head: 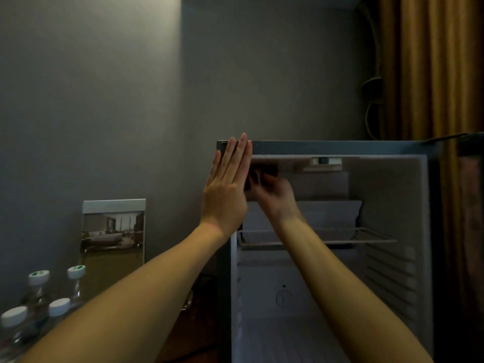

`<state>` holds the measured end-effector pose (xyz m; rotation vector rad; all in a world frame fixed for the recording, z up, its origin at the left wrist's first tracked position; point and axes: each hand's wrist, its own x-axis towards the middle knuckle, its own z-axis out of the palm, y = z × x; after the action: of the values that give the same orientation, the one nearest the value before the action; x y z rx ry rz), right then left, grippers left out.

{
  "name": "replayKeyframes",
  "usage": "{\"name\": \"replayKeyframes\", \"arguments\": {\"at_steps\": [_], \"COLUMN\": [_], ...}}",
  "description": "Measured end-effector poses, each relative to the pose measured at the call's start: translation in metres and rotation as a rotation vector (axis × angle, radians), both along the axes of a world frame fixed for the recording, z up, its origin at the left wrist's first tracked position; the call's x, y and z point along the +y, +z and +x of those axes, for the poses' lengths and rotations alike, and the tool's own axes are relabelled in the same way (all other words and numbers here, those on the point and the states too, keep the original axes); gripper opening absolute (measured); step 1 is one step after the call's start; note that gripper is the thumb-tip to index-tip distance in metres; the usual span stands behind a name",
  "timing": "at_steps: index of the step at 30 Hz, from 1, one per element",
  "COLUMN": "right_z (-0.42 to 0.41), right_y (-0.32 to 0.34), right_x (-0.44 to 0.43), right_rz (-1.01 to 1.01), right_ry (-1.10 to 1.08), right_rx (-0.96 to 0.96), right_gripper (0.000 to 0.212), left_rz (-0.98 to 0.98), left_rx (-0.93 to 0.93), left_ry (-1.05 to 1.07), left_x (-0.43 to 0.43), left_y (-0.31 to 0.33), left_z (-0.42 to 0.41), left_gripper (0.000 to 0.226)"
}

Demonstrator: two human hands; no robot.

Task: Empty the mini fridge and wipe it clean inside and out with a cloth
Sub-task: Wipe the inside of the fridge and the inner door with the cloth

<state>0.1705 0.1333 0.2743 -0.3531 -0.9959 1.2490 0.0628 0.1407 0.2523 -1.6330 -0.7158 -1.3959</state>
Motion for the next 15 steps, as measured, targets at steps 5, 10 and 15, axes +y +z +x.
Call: {"name": "replayKeyframes", "arguments": {"at_steps": [5,10,15], "right_z": [0.037,0.076,0.116], "right_y": [0.004,-0.004,-0.026], "right_x": [-0.026,-0.061,-0.072], "right_rz": [-0.150,-0.062,0.048], "right_ry": [0.455,0.474,0.374], "right_rx": [0.704,0.583,0.471], "right_gripper": [0.034,0.067,0.104], "left_rz": [-0.039,-0.071,-0.112], "left_rx": [0.012,-0.021,-0.048], "left_ry": [0.041,0.023,-0.016], "left_x": [-0.001,-0.006,-0.015], "left_y": [0.000,-0.002,0.002], "left_z": [0.001,0.006,0.040], "left_gripper": [0.081,0.083,0.081]}}
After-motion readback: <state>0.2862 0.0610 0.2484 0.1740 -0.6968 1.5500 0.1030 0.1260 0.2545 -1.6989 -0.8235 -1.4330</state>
